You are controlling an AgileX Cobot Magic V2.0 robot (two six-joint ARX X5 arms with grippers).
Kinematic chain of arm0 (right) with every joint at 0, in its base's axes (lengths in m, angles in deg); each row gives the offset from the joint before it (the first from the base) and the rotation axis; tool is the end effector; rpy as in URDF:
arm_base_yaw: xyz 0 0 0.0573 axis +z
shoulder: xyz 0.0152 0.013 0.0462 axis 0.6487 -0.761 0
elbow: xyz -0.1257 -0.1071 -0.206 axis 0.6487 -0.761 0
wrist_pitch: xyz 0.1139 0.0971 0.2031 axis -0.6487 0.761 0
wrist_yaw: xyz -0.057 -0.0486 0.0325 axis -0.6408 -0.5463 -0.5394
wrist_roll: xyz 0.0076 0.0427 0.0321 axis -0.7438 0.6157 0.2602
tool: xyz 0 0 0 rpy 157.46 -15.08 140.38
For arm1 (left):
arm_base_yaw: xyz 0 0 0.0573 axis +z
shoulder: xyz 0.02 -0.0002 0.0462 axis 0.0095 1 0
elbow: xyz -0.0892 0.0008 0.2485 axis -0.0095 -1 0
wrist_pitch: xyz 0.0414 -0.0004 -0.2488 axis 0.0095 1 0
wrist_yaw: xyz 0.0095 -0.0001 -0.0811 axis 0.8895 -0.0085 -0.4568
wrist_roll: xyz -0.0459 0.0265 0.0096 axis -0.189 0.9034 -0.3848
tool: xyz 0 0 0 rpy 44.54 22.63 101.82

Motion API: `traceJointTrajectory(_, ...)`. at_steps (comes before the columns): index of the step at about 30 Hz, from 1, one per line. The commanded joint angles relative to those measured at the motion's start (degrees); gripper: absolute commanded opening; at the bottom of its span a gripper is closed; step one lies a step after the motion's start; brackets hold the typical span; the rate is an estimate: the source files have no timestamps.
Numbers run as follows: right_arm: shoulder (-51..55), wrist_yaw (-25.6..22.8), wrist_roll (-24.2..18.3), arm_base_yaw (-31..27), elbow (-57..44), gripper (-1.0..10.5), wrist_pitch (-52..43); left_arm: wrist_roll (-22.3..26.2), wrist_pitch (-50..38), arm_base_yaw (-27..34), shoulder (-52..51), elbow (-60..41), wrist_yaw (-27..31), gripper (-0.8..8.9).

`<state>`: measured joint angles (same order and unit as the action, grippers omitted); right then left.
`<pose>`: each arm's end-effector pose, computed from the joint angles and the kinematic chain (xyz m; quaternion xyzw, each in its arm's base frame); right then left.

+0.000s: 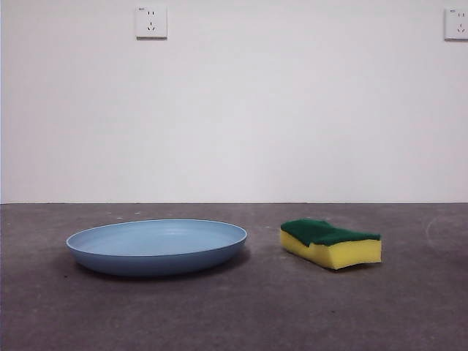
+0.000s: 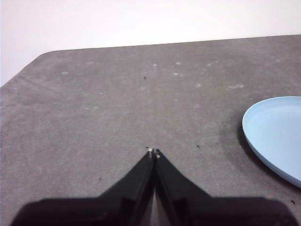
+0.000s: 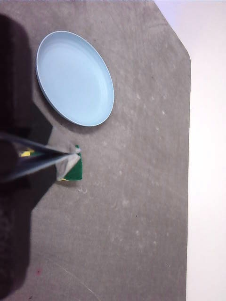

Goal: Pick up the plate,pick up the cloth,clean the plate with the cloth

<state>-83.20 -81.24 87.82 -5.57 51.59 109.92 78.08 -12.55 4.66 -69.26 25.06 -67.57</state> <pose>0.1019 0.0654 0.3064 0.0161 0.1692 0.2059 0.9637 0.0960 0.0052 0.1509 0.0200 0.0899 0.0057 0.9957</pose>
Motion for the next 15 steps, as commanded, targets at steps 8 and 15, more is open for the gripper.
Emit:
traceJointTrajectory(8,1.2,-5.0,-17.5,-2.7,-1.2,0.0,1.0,-0.3,-0.1,0.2,-0.2,-0.7,0.1,-0.03)
traceJointTrajectory(15,7.4,8.0,-18.0,-19.0,-9.2,0.0,-4.7,-0.3,-0.1,0.2,-0.2,-0.7,0.1,-0.03)
